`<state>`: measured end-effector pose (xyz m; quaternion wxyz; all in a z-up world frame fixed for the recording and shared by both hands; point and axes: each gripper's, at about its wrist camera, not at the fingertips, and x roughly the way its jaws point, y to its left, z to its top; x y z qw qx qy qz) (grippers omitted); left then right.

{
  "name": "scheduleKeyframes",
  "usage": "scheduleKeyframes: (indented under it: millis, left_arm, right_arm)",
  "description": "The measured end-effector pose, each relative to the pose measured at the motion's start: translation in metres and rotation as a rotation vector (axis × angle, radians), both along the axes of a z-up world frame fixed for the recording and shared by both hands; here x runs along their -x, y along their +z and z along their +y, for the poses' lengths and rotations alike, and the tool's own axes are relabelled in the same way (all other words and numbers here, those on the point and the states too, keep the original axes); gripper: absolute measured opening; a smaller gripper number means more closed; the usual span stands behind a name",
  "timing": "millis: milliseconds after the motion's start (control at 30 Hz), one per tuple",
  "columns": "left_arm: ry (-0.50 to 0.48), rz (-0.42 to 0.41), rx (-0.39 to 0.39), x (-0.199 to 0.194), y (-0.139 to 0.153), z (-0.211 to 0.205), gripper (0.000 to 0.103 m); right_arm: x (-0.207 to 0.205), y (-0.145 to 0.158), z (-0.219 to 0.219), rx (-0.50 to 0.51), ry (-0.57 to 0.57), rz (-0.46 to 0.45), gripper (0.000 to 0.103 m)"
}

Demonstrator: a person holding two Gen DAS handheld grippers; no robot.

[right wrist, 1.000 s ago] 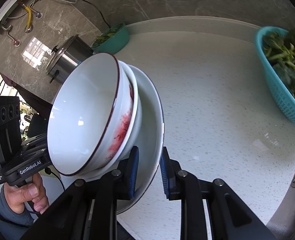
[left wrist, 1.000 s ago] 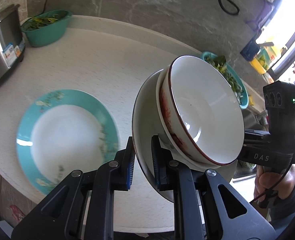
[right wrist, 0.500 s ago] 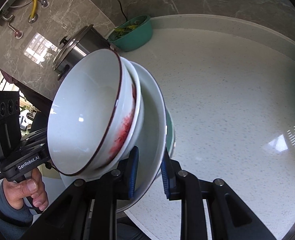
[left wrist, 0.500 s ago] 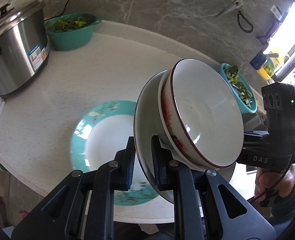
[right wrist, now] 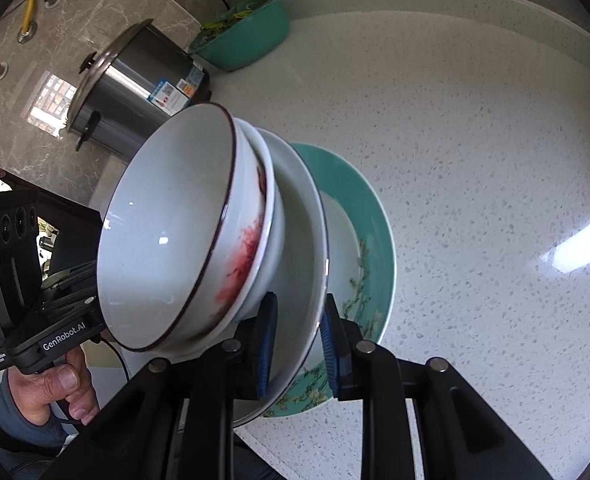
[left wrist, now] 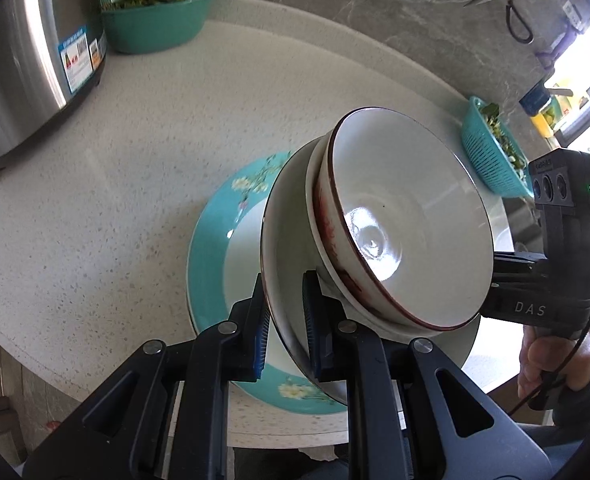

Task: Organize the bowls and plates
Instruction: 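Lift the white plate with nested bowls and carry it over the teal plates, then lower the white plate onto the teal plate stack and open both grippers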

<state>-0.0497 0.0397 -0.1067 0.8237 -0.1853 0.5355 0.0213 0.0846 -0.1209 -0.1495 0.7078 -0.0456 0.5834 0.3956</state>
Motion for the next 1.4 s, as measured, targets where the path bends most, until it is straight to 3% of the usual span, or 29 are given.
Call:
scheduleKeyframes:
  millis: [533, 1033, 1167, 1267, 1300, 1333, 1400]
  left_arm:
    - [-0.051, 0.015, 0.010, -0.007, -0.037, 0.014, 0.014]
    - [-0.043, -0.020, 0.028, -0.005, -0.040, 0.019, 0.017]
    - [-0.003, -0.022, 0.015, -0.003, -0.037, 0.025, 0.035]
    - [0.017, -0.029, 0.017, 0.000, -0.029, 0.027, 0.041]
    - [0.019, -0.027, 0.006, 0.001, -0.026, 0.026, 0.045]
    - [0.033, -0.018, -0.018, 0.003, -0.022, 0.026, 0.057]
    - [0.059, -0.017, -0.022, 0.009, -0.013, 0.032, 0.061]
  right_arm:
    - [0.008, -0.022, 0.009, 0.022, -0.052, -0.005, 0.024]
    - [0.013, -0.022, 0.015, 0.020, -0.066, -0.048, 0.026]
    - [0.016, -0.020, 0.013, 0.038, -0.063, -0.065, 0.032]
    - [0.018, -0.016, 0.010, 0.037, -0.052, -0.067, 0.032]
    - [0.018, -0.015, 0.009, 0.037, -0.046, -0.068, 0.032]
    - [0.018, -0.014, 0.008, 0.038, -0.037, -0.069, 0.032]
    - [0.018, -0.010, 0.006, 0.035, -0.024, -0.076, 0.033]
